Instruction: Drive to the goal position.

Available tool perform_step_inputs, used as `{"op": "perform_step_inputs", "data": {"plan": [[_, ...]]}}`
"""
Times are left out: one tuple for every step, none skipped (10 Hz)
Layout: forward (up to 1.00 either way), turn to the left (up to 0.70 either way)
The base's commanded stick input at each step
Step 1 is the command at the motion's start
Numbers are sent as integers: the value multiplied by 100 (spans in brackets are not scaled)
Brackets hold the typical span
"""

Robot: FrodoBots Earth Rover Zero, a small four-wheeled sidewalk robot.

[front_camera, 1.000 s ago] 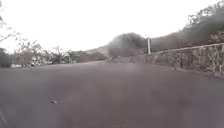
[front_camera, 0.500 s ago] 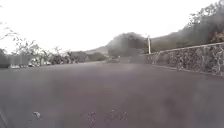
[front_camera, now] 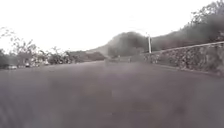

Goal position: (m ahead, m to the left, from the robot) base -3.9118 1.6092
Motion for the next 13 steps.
{"op": "perform_step_inputs", "data": {"plan": [[70, 0], [70, 0], [70, 0], [70, 0], [70, 0], [70, 0], [70, 0], [70, 0], [70, 0], [70, 0], [70, 0], [70, 0], [70, 0]]}}
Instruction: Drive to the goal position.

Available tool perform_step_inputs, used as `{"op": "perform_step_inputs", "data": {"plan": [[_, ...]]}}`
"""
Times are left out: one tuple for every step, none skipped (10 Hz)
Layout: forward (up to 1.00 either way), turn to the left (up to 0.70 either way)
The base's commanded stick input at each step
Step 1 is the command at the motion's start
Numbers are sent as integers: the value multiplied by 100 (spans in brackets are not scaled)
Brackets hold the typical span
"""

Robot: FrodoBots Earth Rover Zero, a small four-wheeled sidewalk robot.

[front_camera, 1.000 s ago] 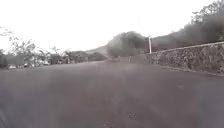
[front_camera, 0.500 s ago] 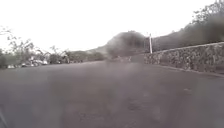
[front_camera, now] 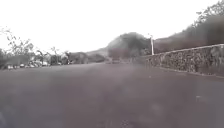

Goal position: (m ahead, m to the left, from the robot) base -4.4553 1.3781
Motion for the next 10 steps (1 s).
{"op": "perform_step_inputs", "data": {"plan": [[70, 0], [70, 0], [70, 0], [70, 0], [70, 0], [70, 0], [70, 0], [70, 0], [70, 0], [70, 0]]}}
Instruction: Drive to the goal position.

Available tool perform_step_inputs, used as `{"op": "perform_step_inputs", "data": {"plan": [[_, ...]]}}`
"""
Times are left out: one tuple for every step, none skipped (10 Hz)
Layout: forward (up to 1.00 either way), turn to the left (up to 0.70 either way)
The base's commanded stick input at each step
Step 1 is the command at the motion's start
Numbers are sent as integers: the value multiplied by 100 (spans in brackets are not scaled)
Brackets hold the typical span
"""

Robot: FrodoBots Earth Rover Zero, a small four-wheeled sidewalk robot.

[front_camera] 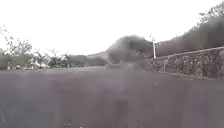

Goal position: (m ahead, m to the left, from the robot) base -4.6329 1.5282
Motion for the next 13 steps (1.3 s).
{"op": "perform_step_inputs", "data": {"plan": [[70, 0], [67, 0], [39, 0], [11, 0], [0, 0], [0, 0], [0, 0], [0, 0], [0, 0], [0, 0], [0, 0], [0, 0], [0, 0]]}}
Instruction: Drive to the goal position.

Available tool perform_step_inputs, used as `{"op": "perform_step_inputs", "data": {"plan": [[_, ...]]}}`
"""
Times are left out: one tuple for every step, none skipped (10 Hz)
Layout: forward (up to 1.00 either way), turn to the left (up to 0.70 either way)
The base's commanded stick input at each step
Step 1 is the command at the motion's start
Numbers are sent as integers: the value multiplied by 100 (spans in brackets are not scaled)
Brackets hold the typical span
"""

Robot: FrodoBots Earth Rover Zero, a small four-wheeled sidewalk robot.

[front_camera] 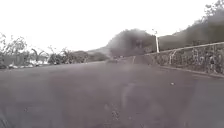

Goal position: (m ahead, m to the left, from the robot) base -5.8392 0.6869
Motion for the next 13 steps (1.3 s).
{"op": "perform_step_inputs", "data": {"plan": [[0, 45], [0, 45], [0, 45], [0, 45], [0, 45], [0, 45], [0, 45], [0, 45], [0, 45], [0, 45], [70, 27], [70, 27], [0, 45]]}}
